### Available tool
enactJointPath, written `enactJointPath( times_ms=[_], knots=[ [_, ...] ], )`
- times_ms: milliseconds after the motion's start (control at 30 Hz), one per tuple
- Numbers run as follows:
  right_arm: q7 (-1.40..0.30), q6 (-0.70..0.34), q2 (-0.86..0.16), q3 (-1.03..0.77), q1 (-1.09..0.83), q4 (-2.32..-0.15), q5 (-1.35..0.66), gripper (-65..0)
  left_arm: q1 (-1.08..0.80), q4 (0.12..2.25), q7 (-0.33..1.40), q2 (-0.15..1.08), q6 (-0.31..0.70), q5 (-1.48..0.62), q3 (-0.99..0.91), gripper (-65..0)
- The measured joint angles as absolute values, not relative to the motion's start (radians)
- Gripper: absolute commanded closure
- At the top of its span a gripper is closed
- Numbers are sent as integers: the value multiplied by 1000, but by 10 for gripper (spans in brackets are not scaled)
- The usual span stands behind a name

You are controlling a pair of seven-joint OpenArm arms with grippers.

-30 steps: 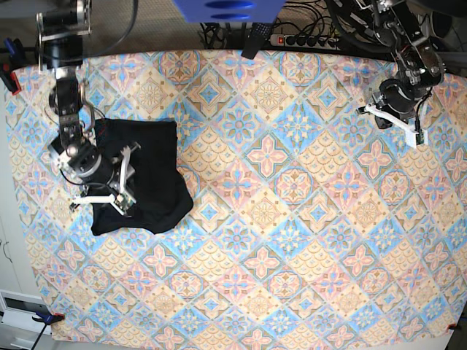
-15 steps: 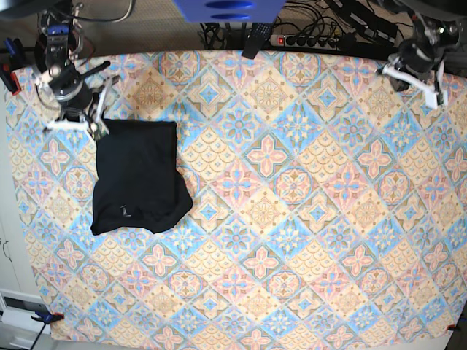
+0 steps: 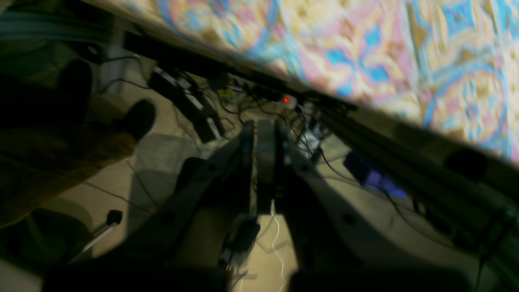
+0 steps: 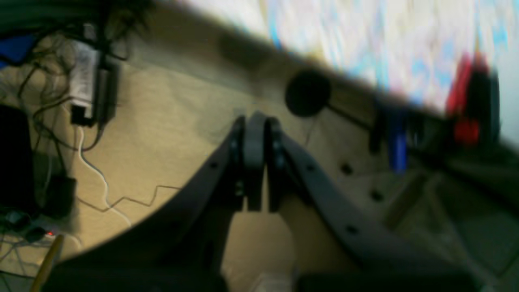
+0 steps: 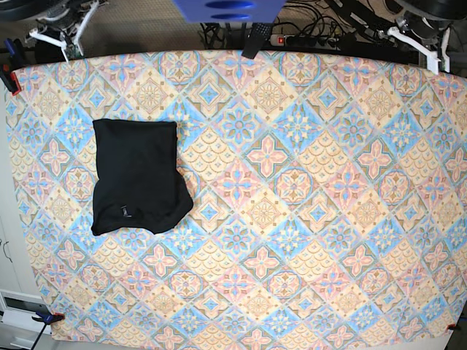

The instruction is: Fold the T-shirt properly

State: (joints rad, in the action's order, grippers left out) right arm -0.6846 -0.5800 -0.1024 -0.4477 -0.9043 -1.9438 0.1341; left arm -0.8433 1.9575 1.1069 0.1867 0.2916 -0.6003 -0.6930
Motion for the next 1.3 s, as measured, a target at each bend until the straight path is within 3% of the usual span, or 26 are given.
enactJointPath(
  times_ms=[100,300,467,900,967,1100,1300],
  knots=[
    [-667,-590,-81,-439,-929,-1930,120,0,-846,1866,1044,189,292,-508,-622,-4],
    [-672,-580,-75,-439,-942,-1772,126,0,-835,1574,725,225,292,-319,-417,-3],
    [-591,-580,-68,-440,-859,-1467,142,0,-779,1291,524,227,285,-227,-270,-6],
    [-178,-575,-74,-441,-500,-658,130,0,-385,486,22,219,281,-213,85,-7],
    [-106,-572,-73,-440,-443,-550,123,0,-329,392,-39,197,239,-210,128,-7],
    [-22,-570,-78,-441,-366,-366,130,0,-241,263,-134,161,186,-214,225,-7],
    [-8,-430,-85,-442,-250,-226,133,-2,-233,244,-139,93,139,-215,291,-7]
  ],
)
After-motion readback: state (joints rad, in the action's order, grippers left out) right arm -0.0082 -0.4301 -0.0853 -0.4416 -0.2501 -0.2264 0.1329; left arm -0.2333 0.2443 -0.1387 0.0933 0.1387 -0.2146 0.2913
